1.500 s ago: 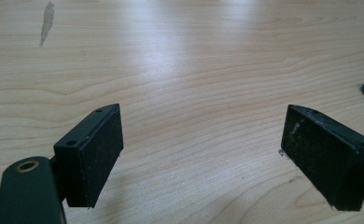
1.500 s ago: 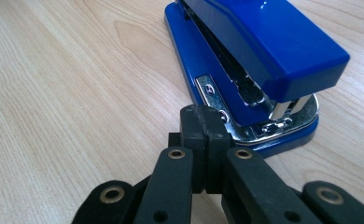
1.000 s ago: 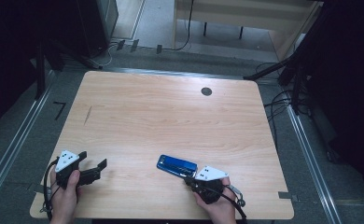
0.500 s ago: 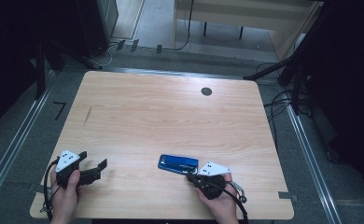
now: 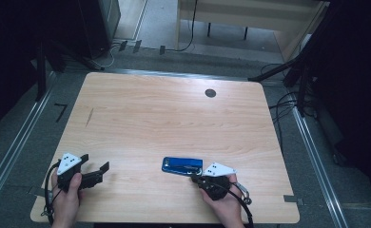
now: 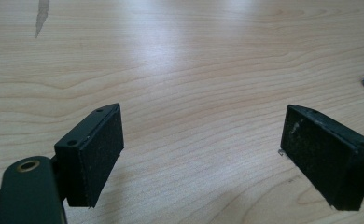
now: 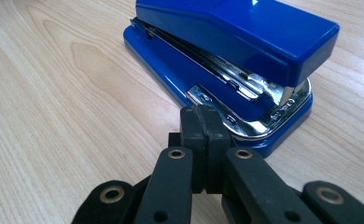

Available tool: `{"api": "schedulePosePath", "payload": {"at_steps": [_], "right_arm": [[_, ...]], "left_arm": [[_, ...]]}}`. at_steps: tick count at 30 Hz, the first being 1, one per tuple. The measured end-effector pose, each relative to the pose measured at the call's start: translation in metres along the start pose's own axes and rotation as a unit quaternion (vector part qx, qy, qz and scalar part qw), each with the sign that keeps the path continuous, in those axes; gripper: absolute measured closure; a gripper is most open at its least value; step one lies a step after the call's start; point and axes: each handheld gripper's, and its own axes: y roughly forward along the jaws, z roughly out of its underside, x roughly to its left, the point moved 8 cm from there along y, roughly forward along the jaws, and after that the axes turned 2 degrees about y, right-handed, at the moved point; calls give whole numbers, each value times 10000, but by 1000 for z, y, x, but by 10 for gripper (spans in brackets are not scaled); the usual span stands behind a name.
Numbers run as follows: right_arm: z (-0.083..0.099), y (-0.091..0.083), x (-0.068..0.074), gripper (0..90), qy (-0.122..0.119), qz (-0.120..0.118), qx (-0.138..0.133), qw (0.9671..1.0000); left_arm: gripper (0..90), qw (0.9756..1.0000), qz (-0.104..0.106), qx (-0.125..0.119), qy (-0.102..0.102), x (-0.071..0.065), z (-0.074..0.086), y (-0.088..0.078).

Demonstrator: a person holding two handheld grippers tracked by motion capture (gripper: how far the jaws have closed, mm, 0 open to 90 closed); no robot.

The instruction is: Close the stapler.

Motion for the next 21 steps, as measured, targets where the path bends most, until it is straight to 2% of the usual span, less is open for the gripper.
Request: {"api": "schedulePosePath", "payload": {"at_steps": [21], "right_arm": [[-3,2,-3,900,83,3,-4,10000]], "left_arm": [[140,10000,-2,13,-13,1,0,0]]}}
